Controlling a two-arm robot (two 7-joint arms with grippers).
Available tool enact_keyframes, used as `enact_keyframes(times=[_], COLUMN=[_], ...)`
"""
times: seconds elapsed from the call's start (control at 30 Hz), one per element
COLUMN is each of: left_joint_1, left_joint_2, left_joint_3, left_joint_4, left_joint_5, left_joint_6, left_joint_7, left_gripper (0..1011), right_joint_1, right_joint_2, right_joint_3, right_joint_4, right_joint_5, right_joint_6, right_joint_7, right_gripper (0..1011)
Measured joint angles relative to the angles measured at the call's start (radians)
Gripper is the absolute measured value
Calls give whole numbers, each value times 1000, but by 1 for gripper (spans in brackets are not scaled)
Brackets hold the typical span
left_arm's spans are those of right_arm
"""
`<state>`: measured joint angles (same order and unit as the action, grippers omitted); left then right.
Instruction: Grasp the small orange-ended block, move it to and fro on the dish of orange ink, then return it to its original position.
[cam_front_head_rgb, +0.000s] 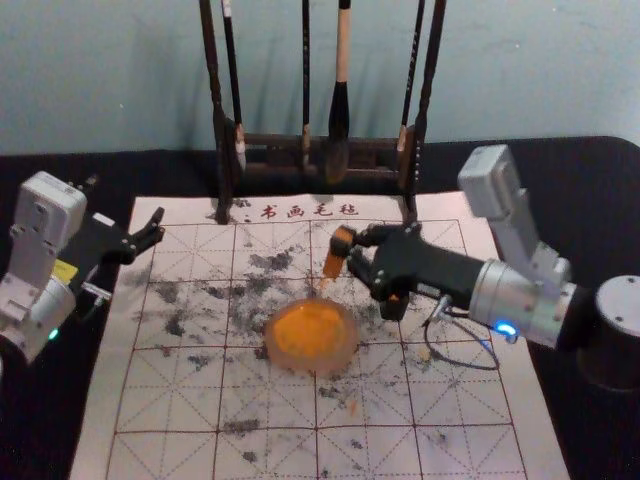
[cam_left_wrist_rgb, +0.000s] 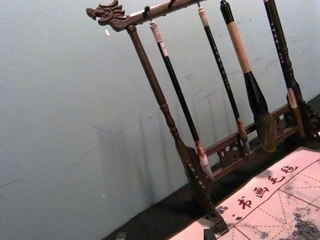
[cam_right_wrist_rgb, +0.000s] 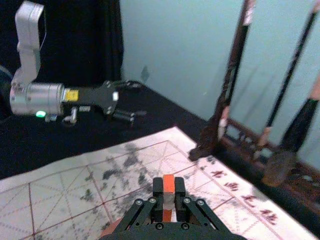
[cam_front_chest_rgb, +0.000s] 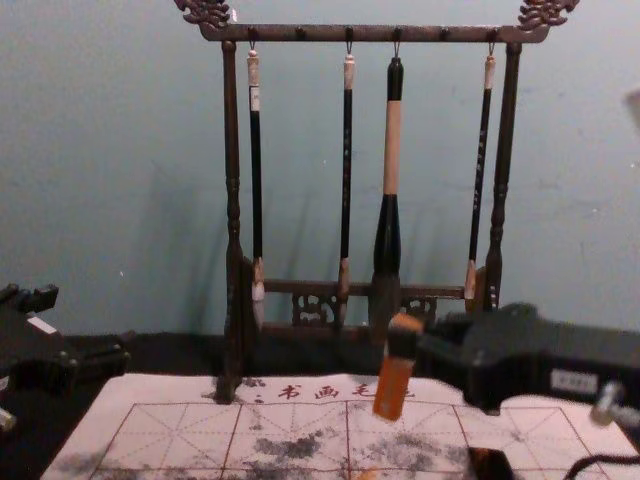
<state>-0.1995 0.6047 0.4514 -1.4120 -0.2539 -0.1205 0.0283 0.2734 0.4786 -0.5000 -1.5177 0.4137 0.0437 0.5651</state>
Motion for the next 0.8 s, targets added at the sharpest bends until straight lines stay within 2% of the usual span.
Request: enact_keyframes(times=[0.27,0.5,0.8], left_joint_1=[0,0,0], left_joint_2=[0,0,0], left_joint_3=[0,0,0], left_joint_4=[0,0,0], left_joint_5=[0,0,0], left_joint_6=[0,0,0], left_joint_7=[0,0,0], left_gripper=[1001,1001,1001], right_joint_1=[-58,-111,-157], right_joint_2=[42,77,101], right_joint_3=[72,112,125], right_joint_4=[-96,-136,-147], right_joint_5=[50,73,70], right_joint_6=[36,73,82], right_joint_7=[-64,-107,-125], right_gripper=[126,126,126])
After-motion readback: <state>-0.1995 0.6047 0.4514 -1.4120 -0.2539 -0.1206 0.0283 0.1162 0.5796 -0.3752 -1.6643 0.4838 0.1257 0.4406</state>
